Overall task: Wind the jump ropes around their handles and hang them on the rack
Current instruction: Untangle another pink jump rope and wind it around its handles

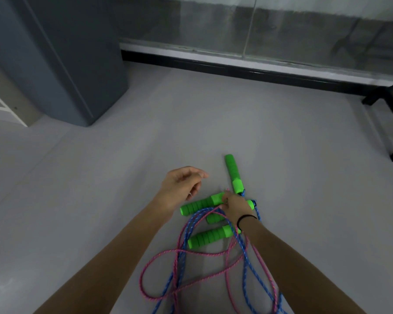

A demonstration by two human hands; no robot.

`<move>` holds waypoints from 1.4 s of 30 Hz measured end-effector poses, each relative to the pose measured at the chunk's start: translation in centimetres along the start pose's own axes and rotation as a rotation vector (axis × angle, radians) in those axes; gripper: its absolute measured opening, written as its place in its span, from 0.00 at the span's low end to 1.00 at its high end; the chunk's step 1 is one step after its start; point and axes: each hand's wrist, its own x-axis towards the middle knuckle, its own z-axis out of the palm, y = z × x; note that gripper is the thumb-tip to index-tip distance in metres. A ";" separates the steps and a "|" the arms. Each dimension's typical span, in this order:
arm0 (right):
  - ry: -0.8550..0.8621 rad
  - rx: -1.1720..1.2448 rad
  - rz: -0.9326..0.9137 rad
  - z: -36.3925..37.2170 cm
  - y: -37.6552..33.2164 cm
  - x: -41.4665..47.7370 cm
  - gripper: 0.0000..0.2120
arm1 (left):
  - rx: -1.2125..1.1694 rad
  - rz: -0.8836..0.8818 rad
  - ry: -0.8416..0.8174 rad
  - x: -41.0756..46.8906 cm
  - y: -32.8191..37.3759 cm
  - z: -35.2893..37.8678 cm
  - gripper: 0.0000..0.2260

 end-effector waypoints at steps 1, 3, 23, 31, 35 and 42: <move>0.025 -0.010 -0.019 0.1 -0.1 0.4 0.20 | 0.003 0.002 0.000 0.1 0.0 -0.1 0.11; 0.086 -0.095 -0.054 0.3 -0.5 1.2 0.21 | 0.013 0.005 0.005 0.3 -0.1 -0.6 0.11; -0.007 -0.200 -0.482 -14.2 -5.2 -1.6 0.24 | 0.209 0.269 0.042 1.4 0.7 -0.8 0.12; -0.080 0.147 -0.561 -20.9 -7.9 -9.7 0.15 | 0.631 0.366 -0.237 -0.8 2.9 -0.2 0.14; -0.233 0.914 -0.276 -18.9 -5.3 -9.0 0.21 | 0.567 0.320 -0.188 -2.1 3.0 -0.5 0.14; -0.165 0.067 0.334 -3.4 2.4 -4.7 0.19 | 0.449 0.250 -0.145 -2.9 2.9 -1.4 0.06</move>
